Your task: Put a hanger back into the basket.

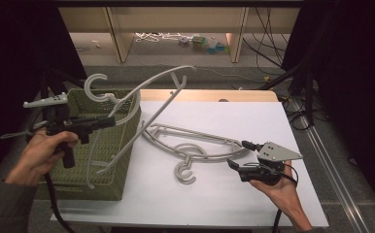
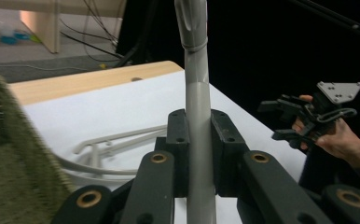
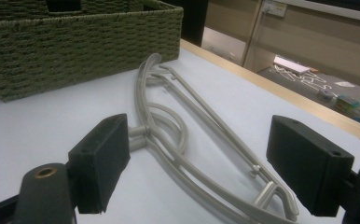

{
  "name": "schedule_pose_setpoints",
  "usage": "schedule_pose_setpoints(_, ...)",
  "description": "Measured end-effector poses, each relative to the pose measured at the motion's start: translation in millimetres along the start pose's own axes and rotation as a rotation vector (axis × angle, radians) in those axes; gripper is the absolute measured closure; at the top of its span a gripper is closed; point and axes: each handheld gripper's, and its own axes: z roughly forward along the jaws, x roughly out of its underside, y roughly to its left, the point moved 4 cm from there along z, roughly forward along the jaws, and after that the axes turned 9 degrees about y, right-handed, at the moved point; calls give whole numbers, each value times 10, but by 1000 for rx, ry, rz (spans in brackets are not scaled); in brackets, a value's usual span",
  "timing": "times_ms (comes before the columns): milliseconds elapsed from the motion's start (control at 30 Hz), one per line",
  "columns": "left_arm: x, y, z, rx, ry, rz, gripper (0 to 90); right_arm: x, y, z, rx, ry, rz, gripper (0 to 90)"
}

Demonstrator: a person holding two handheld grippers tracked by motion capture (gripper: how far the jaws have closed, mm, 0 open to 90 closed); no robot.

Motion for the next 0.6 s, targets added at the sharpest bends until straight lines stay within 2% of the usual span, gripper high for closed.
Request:
schedule_pose_setpoints(100, -44, 97, -124, -34, -14, -8, 795, -1, 1, -5, -2, 1, -5, 221)
schedule_pose_setpoints(267, -70, 343, -324, -101, -23, -29, 795, -1, 7, -3, -7, 3, -2, 221)
schedule_pose_setpoints(400, -64, 516, -405, -167, -26, -1, 795, -2, 13, 7, -11, 2, -7, 221)
schedule_pose_setpoints(500, -55, 634, -431, -193, -12, 15, 795, 2, 21, 21, -7, 0, -6, 221)
schedule_pose_setpoints(600, -41, 751, -435, -208, 7, 2, 795, 9, 25, 22, -16, 13, -9, 221)
